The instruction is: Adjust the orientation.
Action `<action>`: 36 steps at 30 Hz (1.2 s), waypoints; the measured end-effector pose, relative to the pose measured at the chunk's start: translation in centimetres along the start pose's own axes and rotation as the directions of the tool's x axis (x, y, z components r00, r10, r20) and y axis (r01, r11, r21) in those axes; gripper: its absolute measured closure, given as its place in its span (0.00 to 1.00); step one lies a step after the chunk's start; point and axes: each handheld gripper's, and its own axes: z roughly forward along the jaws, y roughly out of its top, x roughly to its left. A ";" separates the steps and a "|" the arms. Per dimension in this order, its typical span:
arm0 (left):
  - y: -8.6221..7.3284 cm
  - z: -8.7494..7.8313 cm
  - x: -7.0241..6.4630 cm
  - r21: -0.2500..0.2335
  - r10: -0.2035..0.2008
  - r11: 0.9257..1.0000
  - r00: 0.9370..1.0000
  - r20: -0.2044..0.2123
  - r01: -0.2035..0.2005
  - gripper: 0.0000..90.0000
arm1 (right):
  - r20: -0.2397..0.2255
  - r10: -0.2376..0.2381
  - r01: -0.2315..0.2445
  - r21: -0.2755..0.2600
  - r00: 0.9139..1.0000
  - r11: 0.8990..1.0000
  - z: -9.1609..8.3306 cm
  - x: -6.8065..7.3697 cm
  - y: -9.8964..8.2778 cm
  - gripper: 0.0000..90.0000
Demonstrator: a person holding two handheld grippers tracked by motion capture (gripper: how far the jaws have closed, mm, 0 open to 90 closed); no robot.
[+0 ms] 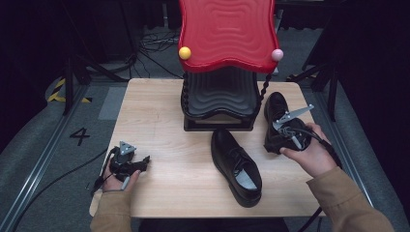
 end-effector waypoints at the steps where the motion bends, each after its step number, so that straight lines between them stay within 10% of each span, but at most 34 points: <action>1: 0.0 0.0 0.0 0.001 0.000 1.000 1.000 0.000 0.000 0.35 | 0.016 0.010 -0.010 0.004 1.000 1.000 0.1 -0.8 0.1 0.62; 7: 0.0 0.0 0.0 0.001 0.001 1.000 1.000 0.002 -0.001 0.35 | 0.092 0.071 -0.076 0.042 0.993 0.996 1.9 -5.3 0.5 0.62; 15: 0.1 0.1 0.1 -0.001 0.002 1.000 1.000 0.001 -0.002 0.35 | 0.103 0.121 -0.134 0.126 0.987 0.983 5.1 -7.8 1.0 0.62; 24: 0.1 0.1 0.1 -0.001 0.002 1.000 1.000 0.001 -0.002 0.35 | 0.015 0.180 -0.179 0.202 0.984 0.963 7.7 -8.6 0.8 0.86; 36: 0.2 0.2 0.2 0.002 0.000 1.000 1.000 -0.001 0.000 0.35 | -0.019 0.145 -0.140 0.174 0.989 0.975 7.5 -8.7 0.6 0.91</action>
